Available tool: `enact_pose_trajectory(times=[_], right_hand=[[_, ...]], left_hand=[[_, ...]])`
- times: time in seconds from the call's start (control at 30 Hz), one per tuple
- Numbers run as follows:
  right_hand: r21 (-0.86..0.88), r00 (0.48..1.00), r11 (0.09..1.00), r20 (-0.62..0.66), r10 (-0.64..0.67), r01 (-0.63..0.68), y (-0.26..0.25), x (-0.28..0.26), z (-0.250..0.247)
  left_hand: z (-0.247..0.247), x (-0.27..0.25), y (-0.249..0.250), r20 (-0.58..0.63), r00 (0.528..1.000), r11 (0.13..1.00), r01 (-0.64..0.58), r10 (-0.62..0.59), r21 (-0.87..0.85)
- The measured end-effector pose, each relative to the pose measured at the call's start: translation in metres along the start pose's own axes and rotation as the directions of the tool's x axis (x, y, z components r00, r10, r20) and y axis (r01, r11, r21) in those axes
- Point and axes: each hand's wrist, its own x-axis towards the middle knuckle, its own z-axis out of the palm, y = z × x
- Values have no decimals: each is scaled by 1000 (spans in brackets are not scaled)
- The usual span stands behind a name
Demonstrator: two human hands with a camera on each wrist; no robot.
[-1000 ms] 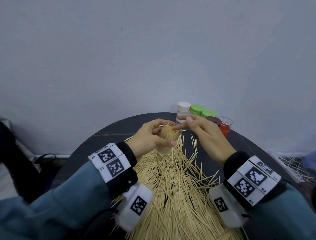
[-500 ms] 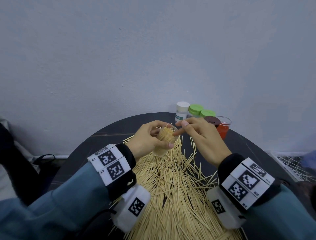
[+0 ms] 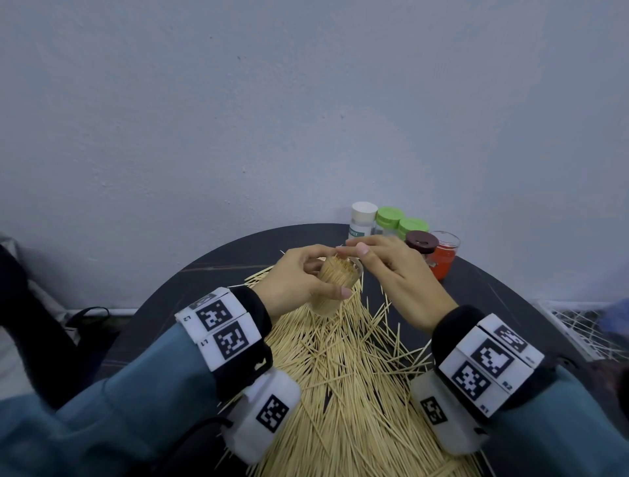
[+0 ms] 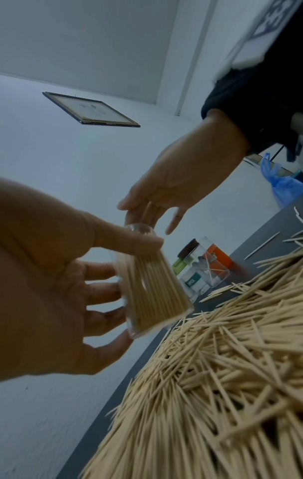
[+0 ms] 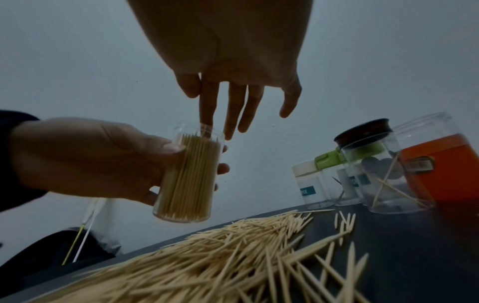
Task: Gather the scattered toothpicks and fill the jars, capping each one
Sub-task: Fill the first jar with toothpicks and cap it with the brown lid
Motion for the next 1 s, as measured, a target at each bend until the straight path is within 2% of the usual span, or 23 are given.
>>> enact_pose_trajectory(times=[0.37, 0.67, 0.83, 0.93, 1.0], right_hand=[[-5, 1000, 1000, 23, -6, 6, 4, 0, 3], [68, 998, 998, -67, 8, -3, -2, -10, -23], [-45, 996, 995, -30, 86, -87, 16, -29, -51], [-174, 981, 969, 47, 188, -177, 38, -48, -75], [-291, 944, 920, 118, 308, -264, 54, -63, -89]], left_hand=[[2, 1, -2, 5, 1000, 1000, 4, -4, 15], [11, -4, 6, 25, 998, 995, -64, 62, 77], [29, -3, 18, 60, 988, 981, -147, 140, 125], [49, 0, 30, 117, 980, 971, -179, 162, 161], [66, 3, 39, 168, 969, 960, -212, 182, 183]])
